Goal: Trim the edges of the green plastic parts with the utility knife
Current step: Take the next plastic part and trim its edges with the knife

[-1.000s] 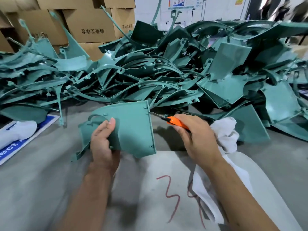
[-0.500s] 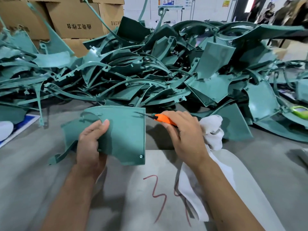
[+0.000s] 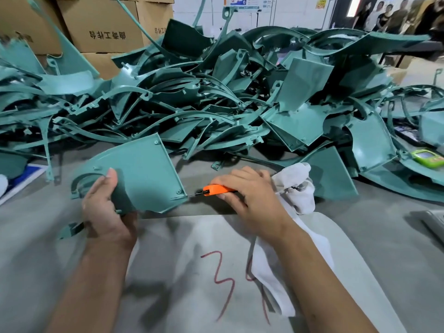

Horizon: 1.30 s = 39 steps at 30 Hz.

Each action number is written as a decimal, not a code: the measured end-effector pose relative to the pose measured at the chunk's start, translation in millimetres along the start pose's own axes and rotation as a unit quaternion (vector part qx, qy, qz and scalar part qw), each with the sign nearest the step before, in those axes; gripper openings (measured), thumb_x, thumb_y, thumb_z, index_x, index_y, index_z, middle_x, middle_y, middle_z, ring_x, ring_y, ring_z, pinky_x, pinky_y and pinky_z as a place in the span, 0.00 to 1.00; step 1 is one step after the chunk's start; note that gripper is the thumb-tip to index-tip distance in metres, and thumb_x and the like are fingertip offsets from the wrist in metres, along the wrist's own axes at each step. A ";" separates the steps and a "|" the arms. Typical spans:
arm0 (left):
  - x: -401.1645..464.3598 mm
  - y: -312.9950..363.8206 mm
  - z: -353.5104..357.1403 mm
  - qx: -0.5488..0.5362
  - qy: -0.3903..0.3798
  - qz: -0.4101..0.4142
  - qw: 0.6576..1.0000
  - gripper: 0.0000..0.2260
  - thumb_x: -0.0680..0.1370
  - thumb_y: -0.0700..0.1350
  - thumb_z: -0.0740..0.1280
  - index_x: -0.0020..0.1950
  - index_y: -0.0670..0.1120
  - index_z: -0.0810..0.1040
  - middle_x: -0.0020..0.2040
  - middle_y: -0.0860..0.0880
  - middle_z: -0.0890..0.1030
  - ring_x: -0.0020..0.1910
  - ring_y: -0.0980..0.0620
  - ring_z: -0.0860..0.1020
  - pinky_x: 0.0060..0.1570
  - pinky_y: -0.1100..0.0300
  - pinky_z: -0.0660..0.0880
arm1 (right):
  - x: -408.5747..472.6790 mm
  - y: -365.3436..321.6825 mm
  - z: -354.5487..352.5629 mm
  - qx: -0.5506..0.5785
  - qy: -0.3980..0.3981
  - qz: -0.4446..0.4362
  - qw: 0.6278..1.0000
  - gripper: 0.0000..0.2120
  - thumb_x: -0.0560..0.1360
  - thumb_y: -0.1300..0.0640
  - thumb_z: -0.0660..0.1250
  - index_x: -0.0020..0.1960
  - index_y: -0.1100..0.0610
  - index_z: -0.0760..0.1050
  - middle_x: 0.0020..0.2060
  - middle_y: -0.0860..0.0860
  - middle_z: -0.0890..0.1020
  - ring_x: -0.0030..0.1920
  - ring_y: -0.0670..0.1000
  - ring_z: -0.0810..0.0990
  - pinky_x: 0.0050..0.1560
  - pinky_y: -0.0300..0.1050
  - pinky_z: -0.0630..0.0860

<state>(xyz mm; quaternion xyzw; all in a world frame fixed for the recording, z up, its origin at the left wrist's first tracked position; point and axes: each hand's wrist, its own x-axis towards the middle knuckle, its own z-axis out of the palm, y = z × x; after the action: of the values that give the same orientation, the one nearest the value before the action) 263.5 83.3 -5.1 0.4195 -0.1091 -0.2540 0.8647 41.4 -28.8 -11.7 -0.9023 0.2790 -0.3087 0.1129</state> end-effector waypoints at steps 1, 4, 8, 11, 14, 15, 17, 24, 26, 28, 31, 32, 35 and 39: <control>-0.2 0.2 0.0 -0.004 0.002 0.003 1.000 0.16 0.82 0.44 0.67 0.36 0.50 0.86 0.47 0.51 0.86 0.48 0.51 0.84 0.61 0.45 0.80 | 0.2 0.8 -0.4 0.003 -0.001 0.000 1.000 0.11 0.82 0.54 0.69 0.61 0.42 0.82 0.51 0.38 0.81 0.55 0.44 0.73 0.56 0.52 0.62; 0.0 0.4 1.7 -0.007 -0.001 -0.001 1.000 0.13 0.82 0.44 0.67 0.40 0.49 0.86 0.49 0.51 0.86 0.50 0.50 0.84 0.62 0.44 0.79 | -0.3 2.5 -1.9 0.023 -0.005 -0.005 1.000 0.11 0.81 0.55 0.69 0.61 0.44 0.83 0.51 0.39 0.82 0.54 0.41 0.71 0.55 0.51 0.61; -0.2 -0.9 2.9 -0.009 -0.001 0.005 1.000 0.08 0.82 0.44 0.66 0.46 0.48 0.84 0.55 0.48 0.85 0.56 0.47 0.84 0.64 0.42 0.78 | -1.5 3.5 -2.2 0.045 -0.005 -0.013 0.999 0.10 0.81 0.56 0.70 0.60 0.46 0.84 0.51 0.39 0.83 0.55 0.43 0.73 0.57 0.54 0.64; 0.8 -0.8 1.8 -0.016 0.000 0.010 1.000 0.08 0.82 0.45 0.66 0.47 0.48 0.83 0.54 0.49 0.86 0.55 0.48 0.84 0.62 0.41 0.79 | -1.5 5.3 -3.0 0.038 -0.031 -0.029 0.998 0.11 0.81 0.56 0.70 0.61 0.44 0.84 0.50 0.39 0.82 0.55 0.46 0.73 0.57 0.52 0.63; 4.3 0.5 0.3 -0.019 -0.003 0.014 1.000 0.07 0.82 0.45 0.66 0.48 0.48 0.84 0.57 0.49 0.85 0.59 0.47 0.84 0.62 0.43 0.79 | -1.5 3.4 0.4 0.063 -0.017 -0.045 0.997 0.11 0.82 0.56 0.69 0.62 0.46 0.83 0.50 0.39 0.81 0.54 0.45 0.72 0.55 0.51 0.64; 4.3 0.9 -0.2 -0.010 -0.005 0.013 1.000 0.09 0.82 0.45 0.67 0.45 0.49 0.86 0.55 0.50 0.86 0.58 0.48 0.84 0.61 0.44 0.80 | -1.4 3.3 1.0 0.080 0.014 -0.042 0.996 0.11 0.82 0.56 0.68 0.62 0.47 0.83 0.51 0.39 0.82 0.54 0.46 0.74 0.56 0.53 0.67; 1.6 1.0 -1.1 0.021 -0.024 0.008 0.999 0.13 0.81 0.45 0.67 0.39 0.51 0.88 0.51 0.51 0.87 0.53 0.50 0.85 0.56 0.49 0.83 | -1.3 3.6 1.4 0.088 0.077 -0.025 0.993 0.10 0.84 0.55 0.67 0.63 0.49 0.81 0.52 0.42 0.82 0.53 0.49 0.75 0.56 0.57 0.72; -9.9 -8.5 -2.1 0.125 -0.186 -0.023 0.974 0.22 0.79 0.44 0.68 0.60 0.25 0.71 0.56 0.33 0.76 0.54 0.39 0.77 0.53 0.56 0.79 | -1.2 6.0 1.6 0.053 0.154 0.057 0.985 0.12 0.85 0.54 0.65 0.67 0.51 0.79 0.54 0.46 0.83 0.55 0.51 0.75 0.57 0.55 0.74; -11.3 -8.4 -3.0 0.149 -0.199 -0.010 0.968 0.20 0.80 0.43 0.66 0.58 0.25 0.71 0.53 0.34 0.77 0.50 0.42 0.78 0.46 0.62 0.79 | -1.6 4.9 1.2 0.052 0.152 0.062 0.985 0.12 0.85 0.53 0.65 0.67 0.51 0.79 0.54 0.46 0.83 0.54 0.51 0.74 0.56 0.55 0.74; -7.9 -6.7 -3.4 0.197 -0.196 0.000 0.961 0.13 0.83 0.41 0.63 0.53 0.30 0.75 0.45 0.41 0.82 0.43 0.49 0.82 0.40 0.65 0.79 | -1.9 3.0 1.6 0.049 0.155 0.061 0.985 0.12 0.85 0.53 0.65 0.67 0.51 0.80 0.54 0.46 0.83 0.54 0.50 0.74 0.56 0.54 0.75; 0.5 -5.3 -5.1 0.213 -0.189 -0.012 0.958 0.06 0.83 0.42 0.62 0.49 0.47 0.78 0.36 0.56 0.85 0.36 0.60 0.84 0.37 0.65 0.81 | -0.8 0.5 2.9 0.049 0.166 0.061 0.983 0.11 0.85 0.54 0.65 0.66 0.51 0.80 0.53 0.45 0.82 0.53 0.48 0.72 0.55 0.52 0.74; 1.6 -5.2 -5.2 0.212 -0.189 -0.012 0.959 0.06 0.83 0.42 0.62 0.49 0.48 0.78 0.36 0.56 0.85 0.36 0.61 0.84 0.37 0.65 0.82 | -0.8 -0.1 3.0 0.048 0.166 0.062 0.983 0.11 0.85 0.54 0.65 0.66 0.51 0.80 0.53 0.45 0.82 0.53 0.47 0.71 0.55 0.51 0.74; 3.4 -6.6 -7.7 0.213 -0.199 -0.014 0.956 0.11 0.83 0.43 0.63 0.45 0.51 0.82 0.37 0.57 0.85 0.37 0.60 0.84 0.37 0.65 0.82 | -0.8 -0.8 2.5 0.048 0.164 0.063 0.983 0.11 0.85 0.54 0.65 0.66 0.52 0.80 0.53 0.45 0.83 0.53 0.46 0.70 0.55 0.50 0.74; 0.2 -6.4 -6.7 0.211 -0.203 -0.016 0.956 0.18 0.83 0.43 0.63 0.39 0.54 0.86 0.36 0.57 0.85 0.36 0.61 0.84 0.36 0.65 0.82 | -1.8 -2.2 2.3 0.055 0.158 0.068 0.984 0.12 0.86 0.54 0.64 0.66 0.52 0.80 0.54 0.47 0.83 0.54 0.47 0.72 0.57 0.52 0.74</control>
<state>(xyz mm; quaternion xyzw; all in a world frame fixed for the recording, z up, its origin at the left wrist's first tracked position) 264.1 84.4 -14.3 0.5337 -0.3267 -0.3190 0.7118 42.6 -25.9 -13.6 -0.8134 0.3369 -0.4536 0.1378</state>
